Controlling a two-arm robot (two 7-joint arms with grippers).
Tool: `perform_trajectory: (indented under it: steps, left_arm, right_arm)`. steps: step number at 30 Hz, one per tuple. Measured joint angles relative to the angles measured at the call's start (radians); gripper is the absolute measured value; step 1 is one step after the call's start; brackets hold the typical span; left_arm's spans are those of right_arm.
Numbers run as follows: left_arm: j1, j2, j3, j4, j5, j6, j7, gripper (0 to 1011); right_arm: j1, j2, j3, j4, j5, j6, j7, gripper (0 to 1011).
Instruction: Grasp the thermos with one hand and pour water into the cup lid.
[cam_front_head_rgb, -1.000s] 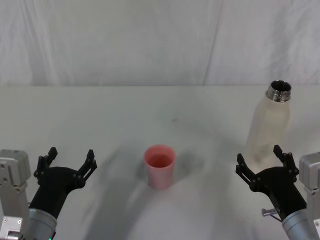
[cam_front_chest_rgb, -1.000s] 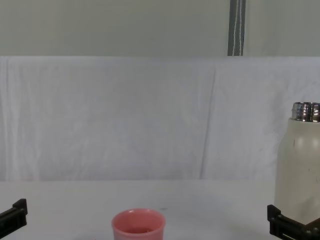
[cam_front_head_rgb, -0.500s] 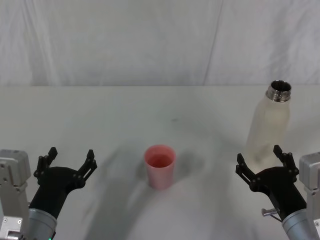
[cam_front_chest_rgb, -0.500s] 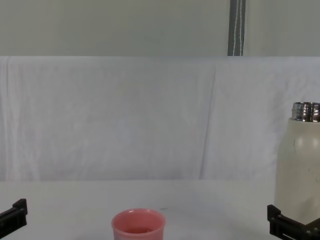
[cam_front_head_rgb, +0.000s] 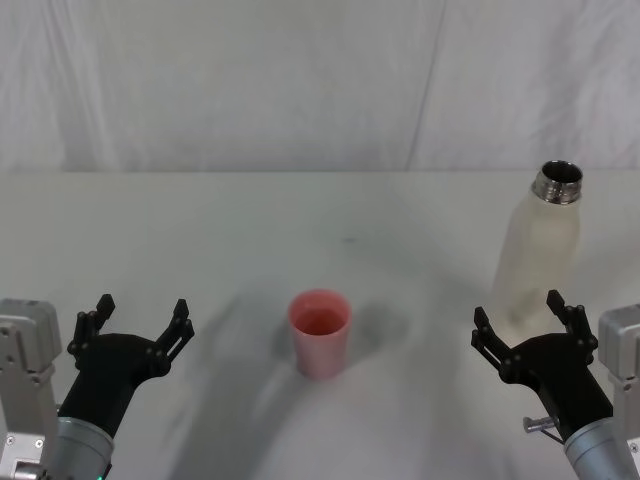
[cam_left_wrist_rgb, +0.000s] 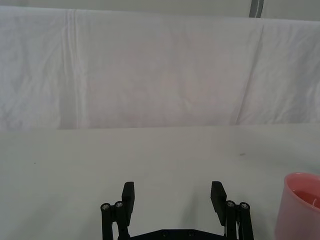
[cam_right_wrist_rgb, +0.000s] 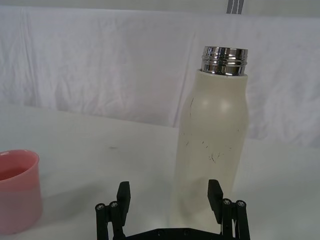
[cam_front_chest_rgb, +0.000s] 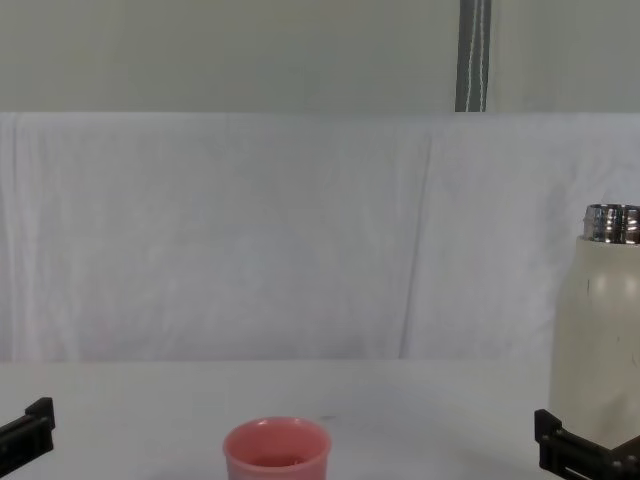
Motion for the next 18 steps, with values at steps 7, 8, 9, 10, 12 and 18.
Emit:
perform_trajectory:
  steps: [7, 8, 9, 10, 12, 18]
  left_arm:
    - [0.000, 0.000, 0.000, 0.000, 0.000, 0.000, 0.000, 1001]
    - [0.000, 0.000, 0.000, 0.000, 0.000, 0.000, 0.000, 1001]
    - [0.000, 0.000, 0.000, 0.000, 0.000, 0.000, 0.000, 1001]
    - [0.000, 0.000, 0.000, 0.000, 0.000, 0.000, 0.000, 1001]
    - [0.000, 0.000, 0.000, 0.000, 0.000, 0.000, 0.000, 1001]
    - [0.000, 0.000, 0.000, 0.000, 0.000, 0.000, 0.000, 1001]
  right_arm:
    - [0.000, 0.000, 0.000, 0.000, 0.000, 0.000, 0.000, 1000]
    - [0.000, 0.000, 0.000, 0.000, 0.000, 0.000, 0.000, 1000]
    - [0.000, 0.000, 0.000, 0.000, 0.000, 0.000, 0.000, 1000]
    - [0.000, 0.000, 0.000, 0.000, 0.000, 0.000, 0.000, 1000]
    - [0.000, 0.000, 0.000, 0.000, 0.000, 0.000, 0.000, 1000]
    - [0.000, 0.000, 0.000, 0.000, 0.000, 0.000, 0.000, 1000]
